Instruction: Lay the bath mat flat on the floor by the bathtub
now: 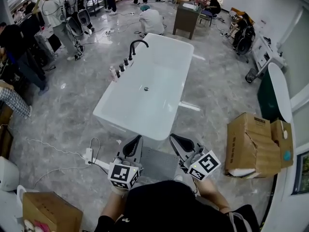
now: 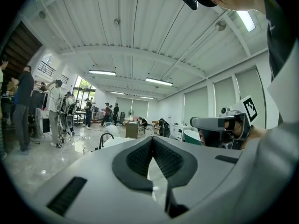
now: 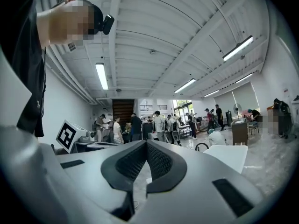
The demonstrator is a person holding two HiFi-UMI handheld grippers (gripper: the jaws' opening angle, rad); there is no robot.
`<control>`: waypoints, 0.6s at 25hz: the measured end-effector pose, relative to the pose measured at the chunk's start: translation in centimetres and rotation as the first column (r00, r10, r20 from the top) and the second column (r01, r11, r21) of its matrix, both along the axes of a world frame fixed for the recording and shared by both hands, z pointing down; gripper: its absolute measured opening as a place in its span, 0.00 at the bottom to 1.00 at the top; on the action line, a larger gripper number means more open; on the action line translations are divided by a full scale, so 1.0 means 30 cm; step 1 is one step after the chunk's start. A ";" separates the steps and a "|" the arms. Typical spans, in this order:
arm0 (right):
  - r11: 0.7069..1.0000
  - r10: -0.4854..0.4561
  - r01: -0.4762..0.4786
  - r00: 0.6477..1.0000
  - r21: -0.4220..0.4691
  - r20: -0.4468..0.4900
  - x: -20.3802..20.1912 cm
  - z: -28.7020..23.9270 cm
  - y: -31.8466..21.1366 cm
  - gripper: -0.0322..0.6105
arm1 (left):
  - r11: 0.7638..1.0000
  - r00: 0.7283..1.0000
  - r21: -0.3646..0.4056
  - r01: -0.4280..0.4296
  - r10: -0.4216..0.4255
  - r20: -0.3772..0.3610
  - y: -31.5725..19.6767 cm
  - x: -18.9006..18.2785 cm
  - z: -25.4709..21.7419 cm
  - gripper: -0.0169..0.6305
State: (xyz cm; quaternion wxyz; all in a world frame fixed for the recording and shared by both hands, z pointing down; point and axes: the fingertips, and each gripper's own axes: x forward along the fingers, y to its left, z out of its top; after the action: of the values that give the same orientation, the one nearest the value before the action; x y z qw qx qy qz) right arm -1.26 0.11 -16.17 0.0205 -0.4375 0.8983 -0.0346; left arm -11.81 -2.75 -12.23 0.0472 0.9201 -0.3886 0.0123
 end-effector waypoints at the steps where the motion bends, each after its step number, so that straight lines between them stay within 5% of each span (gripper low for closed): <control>1: 1.000 -0.002 0.002 1.000 0.003 -0.008 -0.002 0.001 0.000 0.09 | 1.000 1.000 -0.002 0.003 -0.003 0.000 -0.002 -0.002 0.004 0.05; 15: 1.000 0.005 -0.004 1.000 0.005 -0.017 0.013 -0.005 -0.010 0.09 | 1.000 1.000 -0.013 0.018 -0.018 0.018 -0.017 -0.007 0.022 0.05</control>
State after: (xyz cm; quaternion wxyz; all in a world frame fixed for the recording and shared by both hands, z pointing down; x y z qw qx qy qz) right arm -0.87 -0.20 -16.32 0.0140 -0.4398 0.8976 -0.0283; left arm -12.01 -3.26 -11.56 0.0500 0.9161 -0.3971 0.0226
